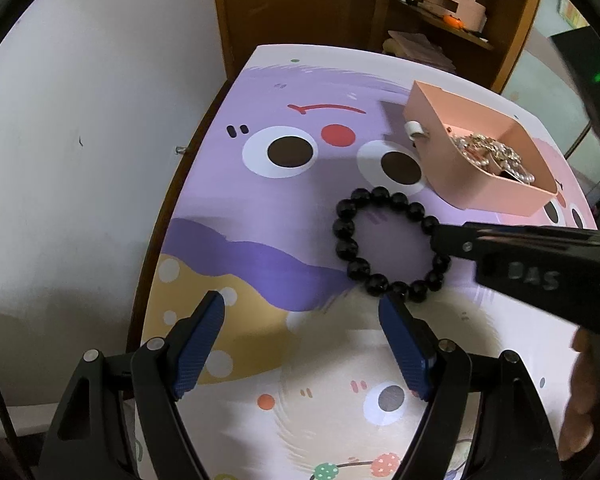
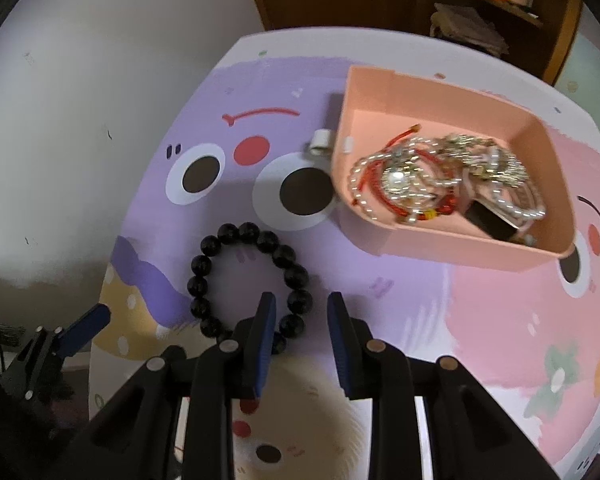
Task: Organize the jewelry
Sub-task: 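Move the right tool to the black bead bracelet, then grasp the black bead bracelet with right tool and drop it into the pink box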
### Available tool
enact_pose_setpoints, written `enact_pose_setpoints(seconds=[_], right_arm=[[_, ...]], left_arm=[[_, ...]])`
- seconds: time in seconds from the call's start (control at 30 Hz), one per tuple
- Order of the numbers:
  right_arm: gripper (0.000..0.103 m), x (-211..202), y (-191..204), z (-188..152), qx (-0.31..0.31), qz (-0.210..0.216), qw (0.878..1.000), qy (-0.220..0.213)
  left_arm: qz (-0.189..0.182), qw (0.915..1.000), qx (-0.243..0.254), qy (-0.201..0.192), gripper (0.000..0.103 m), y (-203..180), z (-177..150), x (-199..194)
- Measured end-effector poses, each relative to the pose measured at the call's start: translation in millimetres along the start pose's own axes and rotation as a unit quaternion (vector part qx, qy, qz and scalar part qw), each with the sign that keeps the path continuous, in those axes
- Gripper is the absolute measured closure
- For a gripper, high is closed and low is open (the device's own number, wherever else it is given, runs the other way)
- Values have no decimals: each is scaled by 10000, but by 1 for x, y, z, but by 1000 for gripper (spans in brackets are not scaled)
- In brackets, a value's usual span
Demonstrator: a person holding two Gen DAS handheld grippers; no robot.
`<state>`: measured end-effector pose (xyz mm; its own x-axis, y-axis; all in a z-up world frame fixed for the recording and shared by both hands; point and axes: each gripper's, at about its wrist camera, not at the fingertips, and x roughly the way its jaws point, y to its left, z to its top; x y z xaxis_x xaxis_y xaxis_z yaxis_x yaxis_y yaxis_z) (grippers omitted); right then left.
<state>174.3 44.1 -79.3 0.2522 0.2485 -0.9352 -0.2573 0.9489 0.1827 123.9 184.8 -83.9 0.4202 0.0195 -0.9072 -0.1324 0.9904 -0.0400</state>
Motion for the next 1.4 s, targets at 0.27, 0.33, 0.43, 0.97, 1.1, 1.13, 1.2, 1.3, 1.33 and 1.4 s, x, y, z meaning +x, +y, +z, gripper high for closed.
enact_pose_setpoints(seconds=[0.27,0.33,0.43,0.97,1.1,1.13,1.2,1.3,1.33,1.4], right_arm=[[83,17,9,2,-217,-329,9992,112],[88,16,10,2,-295,-468,9984,61],[88,12,7,-2,-305,-446,9985,41],[88,-63,-40,-54,-306,-651,9946,-750],[88,-87,-60,-47,-173,-578,9939,-927],[88,-94,-65,-44,-115,-536,9937,-978],[88,-105,-72,-39,-16,-445,9935,-1045],[88,-121,-82,-31,108,-337,9920,-1215],[88,-123,-83,-27,129,-314,9915,-1259],[88,-132,-89,-21,205,-226,9903,-1357]], left_arm=[[29,10000,6,39,25,-1,2,4],[20,10000,9,49,25,-3,1,3],[0,10000,34,50,25,-7,0,2],[-157,9991,376,130,25,-41,-12,-8],[-214,9987,458,100,25,-51,-11,-13],[-228,9985,486,80,25,-55,-9,-15],[-238,9982,546,26,25,-61,-5,-18],[-253,9978,612,-52,25,-69,2,-23],[-255,9976,633,-81,25,-72,4,-25],[-256,9974,662,-131,25,-77,11,-28]])
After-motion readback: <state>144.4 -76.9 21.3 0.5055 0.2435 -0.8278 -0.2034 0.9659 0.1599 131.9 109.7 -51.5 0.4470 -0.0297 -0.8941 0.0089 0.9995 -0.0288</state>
